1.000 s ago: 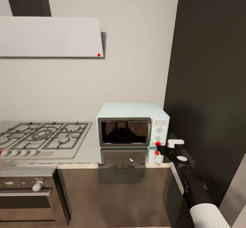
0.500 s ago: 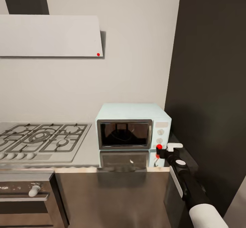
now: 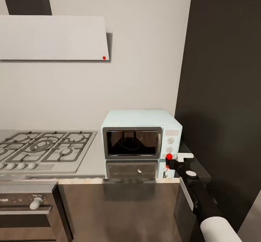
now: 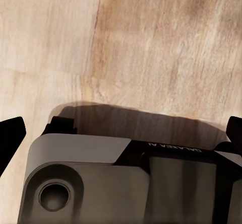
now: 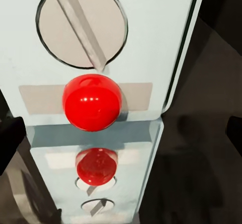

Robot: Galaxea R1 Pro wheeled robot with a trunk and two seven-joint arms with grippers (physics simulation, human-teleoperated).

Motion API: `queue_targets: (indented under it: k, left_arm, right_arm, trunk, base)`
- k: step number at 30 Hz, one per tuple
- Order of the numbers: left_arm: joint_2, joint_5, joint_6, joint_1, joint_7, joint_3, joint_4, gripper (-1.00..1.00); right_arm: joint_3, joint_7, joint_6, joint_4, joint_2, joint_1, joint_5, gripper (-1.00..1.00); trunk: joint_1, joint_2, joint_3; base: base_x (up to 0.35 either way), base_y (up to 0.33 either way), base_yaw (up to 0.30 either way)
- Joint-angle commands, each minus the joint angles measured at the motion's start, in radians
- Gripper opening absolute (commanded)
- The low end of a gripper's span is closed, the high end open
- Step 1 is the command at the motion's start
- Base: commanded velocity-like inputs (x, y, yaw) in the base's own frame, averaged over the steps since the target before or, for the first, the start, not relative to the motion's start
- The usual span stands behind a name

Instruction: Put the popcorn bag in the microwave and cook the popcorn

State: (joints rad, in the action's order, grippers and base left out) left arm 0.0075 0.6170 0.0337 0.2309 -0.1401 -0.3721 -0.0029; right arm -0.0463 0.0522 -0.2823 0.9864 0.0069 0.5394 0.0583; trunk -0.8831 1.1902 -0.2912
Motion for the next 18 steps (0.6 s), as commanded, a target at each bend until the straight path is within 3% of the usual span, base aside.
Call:
queue_targets:
  k: [1,9,10,18]
  left_arm:
    - [0.000,0.009,0.003,0.001,-0.004,-0.009,0.001,1.00]
    - [0.000,0.009,0.003,0.001,-0.004,-0.009,0.001,1.00]
    - [0.000,0.009,0.003,0.001,-0.004,-0.009,0.001,1.00]
    - [0.000,0.009,0.003,0.001,-0.004,-0.010,0.001,1.00]
  right_arm:
    - [-0.001,0.002,-0.006,-0.001,0.002,0.001,0.006,1.00]
    - [0.001,0.007,-0.006,-0.028,0.004,0.001,0.018,1.00]
    - [0.001,0.007,-0.006,-0.029,0.004,0.001,0.019,-1.00]
    - [0.002,0.002,-0.007,-0.024,0.004,0.001,0.020,-1.00]
  trunk:
    - [0.000,0.001,-0.001]
    - [0.000,0.001,-0.001]
    - [0.000,0.001,-0.001]
    - [0.000,0.001,-0.001]
  base:
    - [0.000,0.000,0.000]
    - [0.000,0.000,0.000]
    - [0.000,0.000,0.000]
    - [0.000,0.000,0.000]
